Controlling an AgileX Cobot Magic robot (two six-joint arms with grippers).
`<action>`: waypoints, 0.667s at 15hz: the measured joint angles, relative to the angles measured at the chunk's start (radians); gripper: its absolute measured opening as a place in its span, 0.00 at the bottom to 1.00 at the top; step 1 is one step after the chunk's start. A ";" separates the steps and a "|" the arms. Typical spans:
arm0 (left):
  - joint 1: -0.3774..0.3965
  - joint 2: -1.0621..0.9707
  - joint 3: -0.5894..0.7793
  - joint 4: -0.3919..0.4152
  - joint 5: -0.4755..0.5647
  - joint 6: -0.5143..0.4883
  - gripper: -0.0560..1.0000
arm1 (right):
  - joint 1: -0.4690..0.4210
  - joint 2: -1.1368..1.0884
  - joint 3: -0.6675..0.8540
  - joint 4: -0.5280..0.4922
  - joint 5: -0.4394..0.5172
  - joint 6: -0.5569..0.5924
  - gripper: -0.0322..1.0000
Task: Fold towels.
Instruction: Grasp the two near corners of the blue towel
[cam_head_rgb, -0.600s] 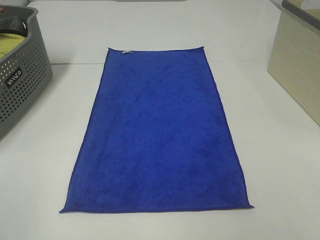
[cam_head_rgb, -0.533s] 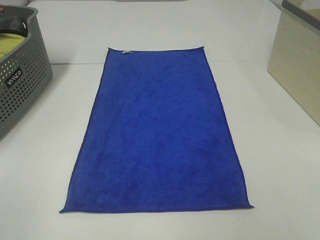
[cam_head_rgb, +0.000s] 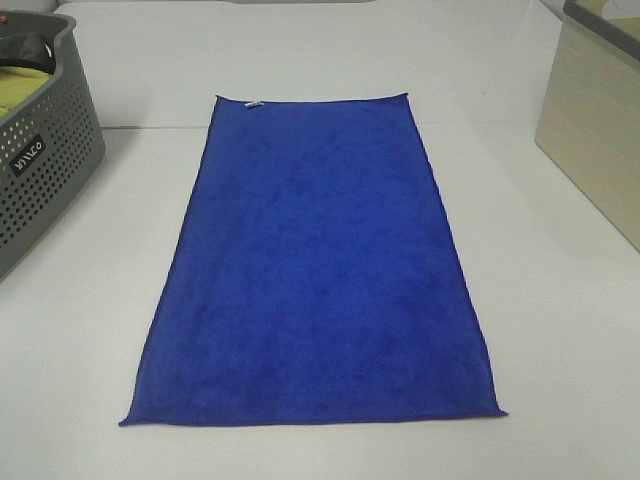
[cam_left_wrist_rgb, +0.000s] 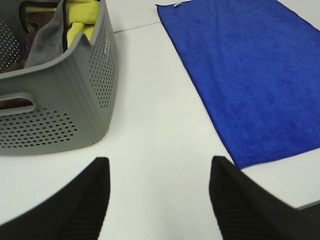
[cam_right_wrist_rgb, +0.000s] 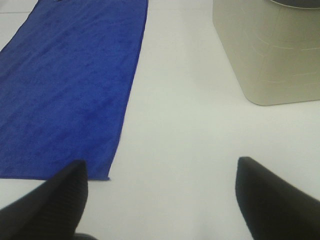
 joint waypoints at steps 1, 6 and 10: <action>0.000 0.000 0.000 0.000 0.000 0.000 0.59 | 0.000 0.000 0.000 0.000 0.000 0.000 0.78; 0.000 0.000 0.000 0.000 0.000 0.000 0.59 | 0.000 0.000 0.000 0.000 0.000 0.000 0.78; 0.000 0.000 0.000 0.000 0.000 0.000 0.59 | 0.000 0.000 0.000 0.000 0.000 0.000 0.78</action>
